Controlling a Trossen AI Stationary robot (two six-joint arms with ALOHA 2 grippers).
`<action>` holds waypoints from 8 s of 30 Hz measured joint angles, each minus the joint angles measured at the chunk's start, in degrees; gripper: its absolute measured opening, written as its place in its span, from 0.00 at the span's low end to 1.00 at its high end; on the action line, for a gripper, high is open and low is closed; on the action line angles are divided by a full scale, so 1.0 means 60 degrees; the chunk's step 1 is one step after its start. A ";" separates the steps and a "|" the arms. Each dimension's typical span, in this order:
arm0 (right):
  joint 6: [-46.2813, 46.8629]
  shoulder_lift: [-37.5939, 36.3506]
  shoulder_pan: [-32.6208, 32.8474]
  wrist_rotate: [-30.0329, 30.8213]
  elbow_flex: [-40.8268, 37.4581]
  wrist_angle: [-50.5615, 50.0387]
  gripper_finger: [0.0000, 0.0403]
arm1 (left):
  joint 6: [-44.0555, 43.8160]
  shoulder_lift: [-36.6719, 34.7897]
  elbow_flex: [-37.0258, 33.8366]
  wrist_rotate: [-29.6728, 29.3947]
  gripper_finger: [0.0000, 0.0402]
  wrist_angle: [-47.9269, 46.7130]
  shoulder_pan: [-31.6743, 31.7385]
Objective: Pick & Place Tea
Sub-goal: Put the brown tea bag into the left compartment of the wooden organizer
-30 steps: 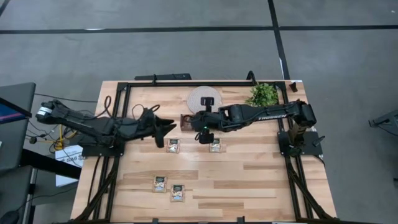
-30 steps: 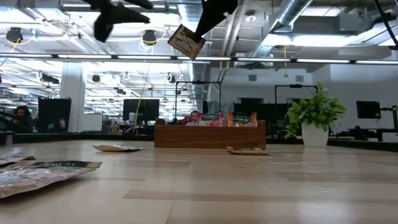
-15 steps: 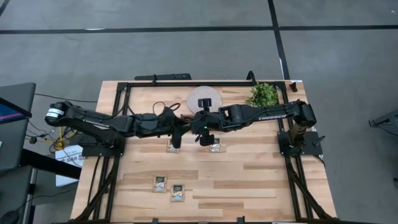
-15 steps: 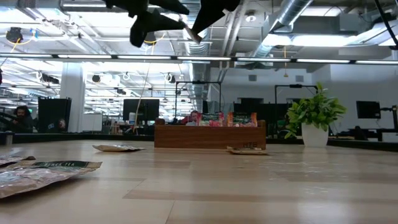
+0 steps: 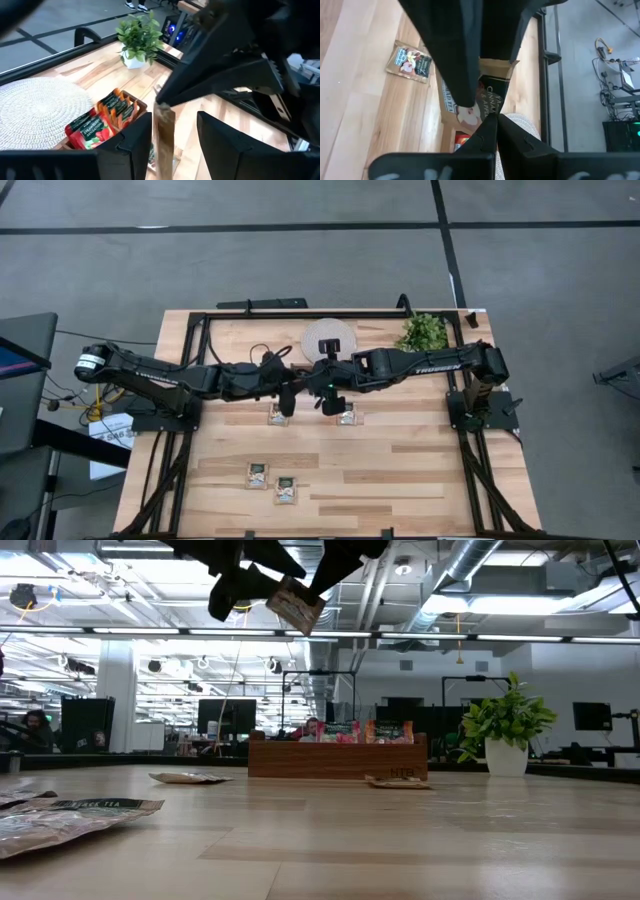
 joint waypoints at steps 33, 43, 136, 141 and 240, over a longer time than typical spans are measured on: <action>-0.0353 -0.0004 0.0004 -0.0048 0.0004 -0.0323 0.06 | -0.0161 -0.0004 0.0000 0.0197 0.00 -0.0759 0.0575; 0.1025 -0.0004 -0.0191 -0.0051 0.0007 -0.3029 0.27 | -0.0118 0.0203 -0.0001 -0.0809 0.00 -0.1792 0.0601; 0.4845 -0.6411 0.0940 -0.0778 -0.6040 0.0133 0.12 | -0.0468 0.4051 -0.3322 0.0754 0.00 0.7354 0.3111; 0.4841 -0.6411 0.0940 -0.0778 -0.6040 0.0131 0.12 | -0.0456 0.4054 -0.3322 0.0754 0.03 0.7357 0.3111; 0.4743 -0.6415 0.0922 -0.0793 -0.6033 0.0127 0.12 | 0.1843 0.3974 0.1021 -0.0247 0.22 -0.2490 0.1496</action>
